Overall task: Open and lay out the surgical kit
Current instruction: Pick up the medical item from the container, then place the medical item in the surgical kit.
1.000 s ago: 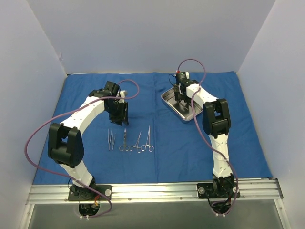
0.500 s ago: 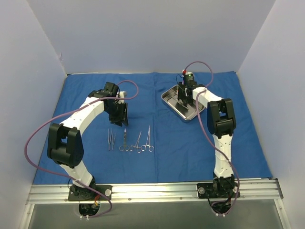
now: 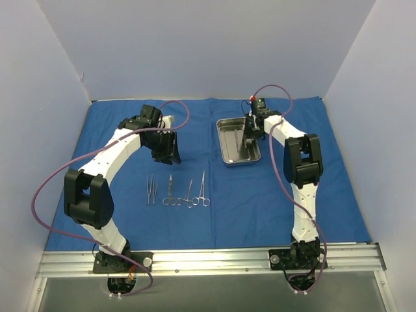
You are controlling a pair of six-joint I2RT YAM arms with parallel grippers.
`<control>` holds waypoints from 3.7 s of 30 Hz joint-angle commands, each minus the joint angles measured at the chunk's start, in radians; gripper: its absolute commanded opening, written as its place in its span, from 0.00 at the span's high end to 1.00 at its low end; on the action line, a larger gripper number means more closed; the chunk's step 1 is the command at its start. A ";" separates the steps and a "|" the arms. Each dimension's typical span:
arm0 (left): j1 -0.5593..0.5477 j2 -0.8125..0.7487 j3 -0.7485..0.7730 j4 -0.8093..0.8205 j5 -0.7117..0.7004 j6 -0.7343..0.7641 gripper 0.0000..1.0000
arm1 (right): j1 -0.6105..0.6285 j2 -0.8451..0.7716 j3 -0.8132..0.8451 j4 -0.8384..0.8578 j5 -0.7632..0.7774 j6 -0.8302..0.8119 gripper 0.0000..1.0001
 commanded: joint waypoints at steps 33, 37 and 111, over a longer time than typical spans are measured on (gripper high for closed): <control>-0.138 -0.184 -0.349 1.289 0.448 -0.902 0.43 | 0.176 -0.705 -0.613 0.869 -0.696 0.794 1.00; -0.138 -0.229 -0.346 1.173 0.429 -0.834 0.43 | 0.159 -0.719 -0.611 0.815 -0.699 0.754 1.00; 0.058 0.173 -0.196 -0.247 -0.534 -0.109 0.84 | 0.053 -0.599 -0.450 0.026 -0.446 0.232 0.00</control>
